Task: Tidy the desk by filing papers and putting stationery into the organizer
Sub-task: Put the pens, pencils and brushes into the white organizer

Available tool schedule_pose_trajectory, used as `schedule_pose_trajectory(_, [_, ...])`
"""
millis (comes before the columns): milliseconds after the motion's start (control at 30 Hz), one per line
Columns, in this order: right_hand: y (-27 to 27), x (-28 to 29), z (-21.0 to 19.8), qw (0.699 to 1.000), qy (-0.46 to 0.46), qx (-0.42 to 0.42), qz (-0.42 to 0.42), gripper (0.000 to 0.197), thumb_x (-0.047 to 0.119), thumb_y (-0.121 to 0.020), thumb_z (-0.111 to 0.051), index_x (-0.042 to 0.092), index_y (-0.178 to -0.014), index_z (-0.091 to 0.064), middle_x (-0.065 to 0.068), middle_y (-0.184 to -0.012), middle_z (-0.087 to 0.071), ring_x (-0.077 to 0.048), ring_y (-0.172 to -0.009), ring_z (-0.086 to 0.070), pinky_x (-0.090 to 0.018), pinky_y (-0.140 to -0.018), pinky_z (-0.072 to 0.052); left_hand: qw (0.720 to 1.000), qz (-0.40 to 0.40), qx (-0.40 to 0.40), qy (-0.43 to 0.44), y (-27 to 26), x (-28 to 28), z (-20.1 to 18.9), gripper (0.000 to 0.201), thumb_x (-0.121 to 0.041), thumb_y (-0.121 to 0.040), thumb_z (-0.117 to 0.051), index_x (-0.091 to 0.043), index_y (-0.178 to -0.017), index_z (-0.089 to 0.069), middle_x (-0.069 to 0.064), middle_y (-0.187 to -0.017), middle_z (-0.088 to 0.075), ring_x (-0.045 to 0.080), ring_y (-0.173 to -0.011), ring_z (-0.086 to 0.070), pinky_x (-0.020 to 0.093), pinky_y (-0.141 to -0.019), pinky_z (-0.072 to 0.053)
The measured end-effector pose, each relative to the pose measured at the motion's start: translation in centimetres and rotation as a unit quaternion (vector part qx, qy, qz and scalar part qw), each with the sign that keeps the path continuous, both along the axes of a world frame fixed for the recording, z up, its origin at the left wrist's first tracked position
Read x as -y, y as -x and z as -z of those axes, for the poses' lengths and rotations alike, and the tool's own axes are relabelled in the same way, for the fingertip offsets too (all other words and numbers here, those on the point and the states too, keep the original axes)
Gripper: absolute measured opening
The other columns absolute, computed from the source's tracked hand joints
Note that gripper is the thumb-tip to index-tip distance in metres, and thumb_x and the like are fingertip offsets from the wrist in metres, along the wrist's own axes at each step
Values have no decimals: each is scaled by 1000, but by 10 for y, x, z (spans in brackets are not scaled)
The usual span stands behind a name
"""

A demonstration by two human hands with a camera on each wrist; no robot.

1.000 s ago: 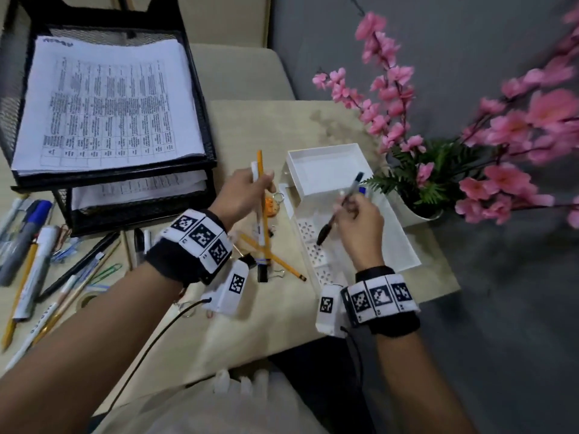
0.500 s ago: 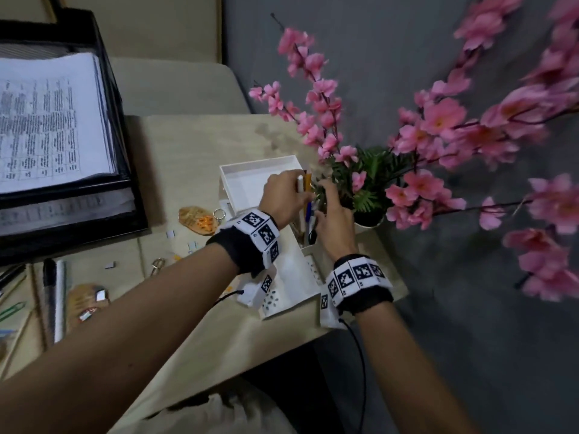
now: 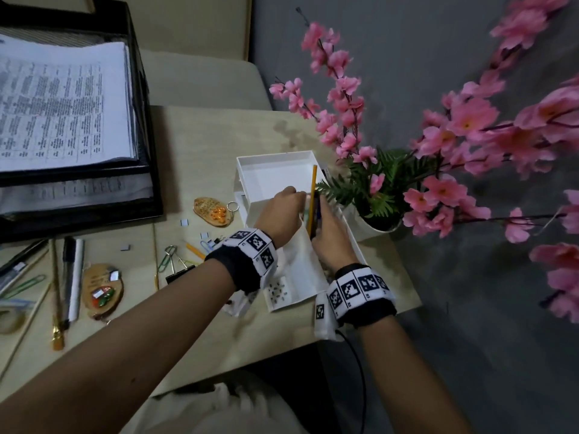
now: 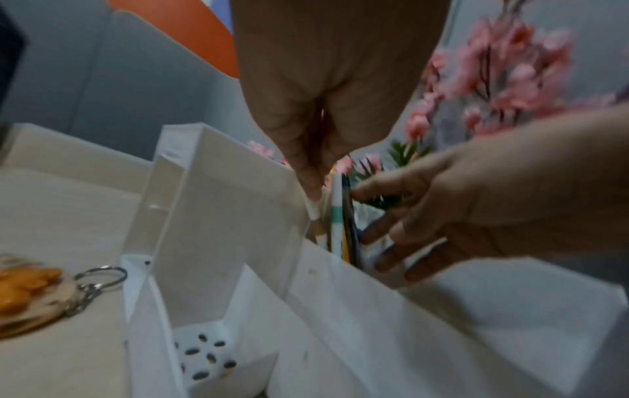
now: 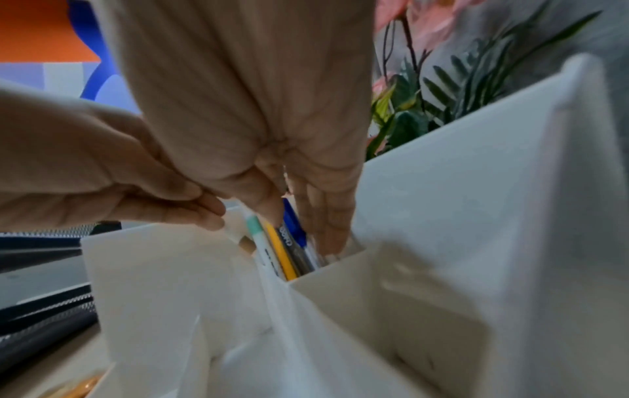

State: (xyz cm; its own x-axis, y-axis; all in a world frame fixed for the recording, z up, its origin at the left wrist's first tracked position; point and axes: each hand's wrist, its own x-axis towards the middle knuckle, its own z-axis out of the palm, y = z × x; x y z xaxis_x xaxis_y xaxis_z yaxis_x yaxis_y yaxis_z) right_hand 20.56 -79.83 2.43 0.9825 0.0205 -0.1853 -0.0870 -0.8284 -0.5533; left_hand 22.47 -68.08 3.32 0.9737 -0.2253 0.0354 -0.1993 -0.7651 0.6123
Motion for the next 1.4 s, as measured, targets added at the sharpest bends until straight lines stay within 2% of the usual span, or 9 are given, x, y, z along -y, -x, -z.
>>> schedule_pose_trajectory(133, [12,-19,-19,988,-46,108,105,47,-4,-86,-46,13,-129,-42,-13,-123,-52,-29,-114,-50,-38,-97,-43,992,-72,11,102,12,-39,-7,38,2,-89,-41,-2,-122,-59,19,-114,-65,32,-107,-60,31,-95,-41])
schedule_pose_trajectory(233, [27,-65,-35,979,-57,188,56,34,-5,-86,-44,5,-118,-49,-15,-117,-54,-26,-108,-51,-26,-87,-36,978,-136,-10,155,22,-90,-7,31,-1,-87,-44,-2,-107,-67,18,-102,-71,30,-96,-67,30,-89,-47])
schedule_pose_trajectory(333, [37,-113,-23,992,-49,102,-62,21,2,-89,-43,3,-104,-57,-16,-103,-62,-30,-97,-57,-31,-80,-43,965,-185,-58,179,35,-148,-3,30,-12,-80,-44,-2,-95,-68,22,-89,-71,30,-81,-68,34,-82,-53])
schedule_pose_trajectory(500, [52,-149,27,973,156,-83,-150,20,3,-87,-44,3,-102,-57,-18,-110,-61,-34,-101,-58,-35,-79,-47,953,-242,-121,137,66,-229,15,25,-5,-89,-46,-2,-98,-69,18,-86,-69,19,-68,-58,24,-62,-49])
schedule_pose_trajectory(667, [61,-146,43,963,213,-84,-143,17,6,-86,-49,3,-101,-58,-18,-108,-62,-32,-98,-60,-34,-76,-47,932,-285,-172,143,89,-269,31,22,-9,-90,-48,-5,-97,-69,15,-86,-69,20,-77,-62,26,-74,-48])
schedule_pose_trajectory(800, [57,-155,33,987,106,-72,-98,4,8,-80,-56,11,-80,-52,-14,-90,-62,-29,-86,-58,-30,-69,-42,915,-268,-215,209,95,-272,32,24,-17,-95,-46,-2,-102,-64,4,-77,-63,11,-67,-57,22,-65,-48])
schedule_pose_trajectory(967, [63,-208,6,982,-95,-62,-149,15,7,-80,-62,15,-74,-51,9,-63,-48,-1,-59,-44,-17,-56,-36,863,-203,-304,348,97,-257,27,30,-38,-95,-45,-13,-99,-60,2,-85,-61,12,-70,-57,20,-63,-45])
schedule_pose_trajectory(1200, [60,-254,19,979,-103,-81,-159,9,11,-83,-59,6,-80,-66,-9,-77,-64,-21,-77,-58,-23,-70,-44,817,-371,-174,406,95,-273,36,40,-23,-101,-34,-15,-63,-46,2,-63,-49,13,-56,-46,23,-57,-38])
schedule_pose_trajectory(1400, [55,-257,39,978,126,-97,-136,25,8,-91,-43,-4,-111,-52,-23,-120,-54,-37,-108,-55,-37,-84,-45,803,-449,-149,363,109,-309,40,36,-28,-98,-36,-19,-65,-45,0,-60,-42,16,-53,-39,26,-51,-32])
